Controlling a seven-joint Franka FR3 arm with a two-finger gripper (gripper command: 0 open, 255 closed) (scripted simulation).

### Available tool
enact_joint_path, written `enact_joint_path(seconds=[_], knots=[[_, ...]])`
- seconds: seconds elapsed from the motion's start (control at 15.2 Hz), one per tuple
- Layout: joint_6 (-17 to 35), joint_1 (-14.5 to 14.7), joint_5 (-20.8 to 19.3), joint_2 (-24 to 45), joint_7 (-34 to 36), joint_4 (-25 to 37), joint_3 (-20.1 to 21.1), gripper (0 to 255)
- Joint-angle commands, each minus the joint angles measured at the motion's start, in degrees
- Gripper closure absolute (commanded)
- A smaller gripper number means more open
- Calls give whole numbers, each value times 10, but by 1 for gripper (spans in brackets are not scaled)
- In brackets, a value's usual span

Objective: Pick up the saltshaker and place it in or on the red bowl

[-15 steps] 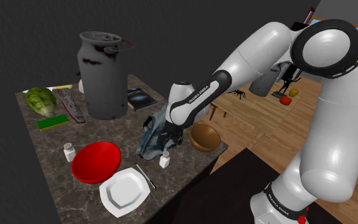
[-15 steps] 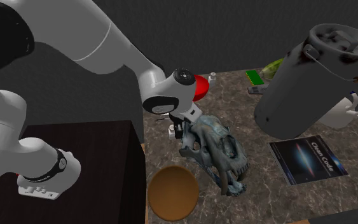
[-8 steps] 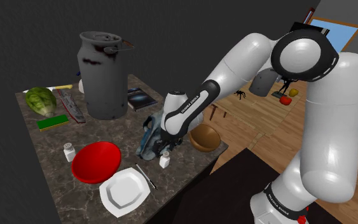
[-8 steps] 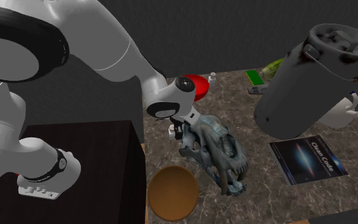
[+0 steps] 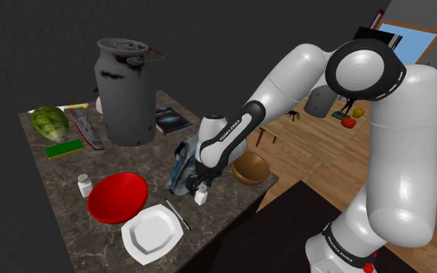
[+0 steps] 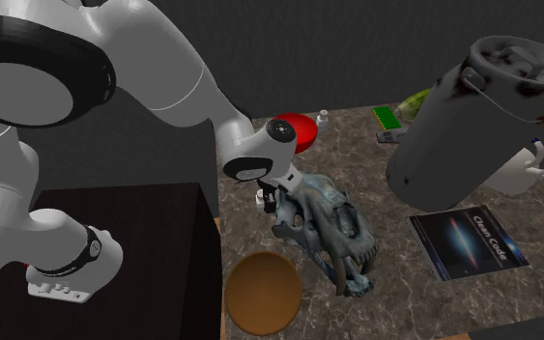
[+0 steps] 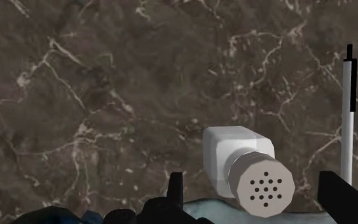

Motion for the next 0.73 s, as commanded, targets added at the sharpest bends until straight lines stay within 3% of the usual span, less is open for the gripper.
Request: enact_joint_path(seconds=[0.0,0.07,0.13,0.66], knots=[[22,-1,0,12,-2,2,-2,0],[22,-1,0,12,-2,2,-2,0],[21,0,0,9,-1,0,-1,255],[20,-1,0,11,-2,3,-2,255]])
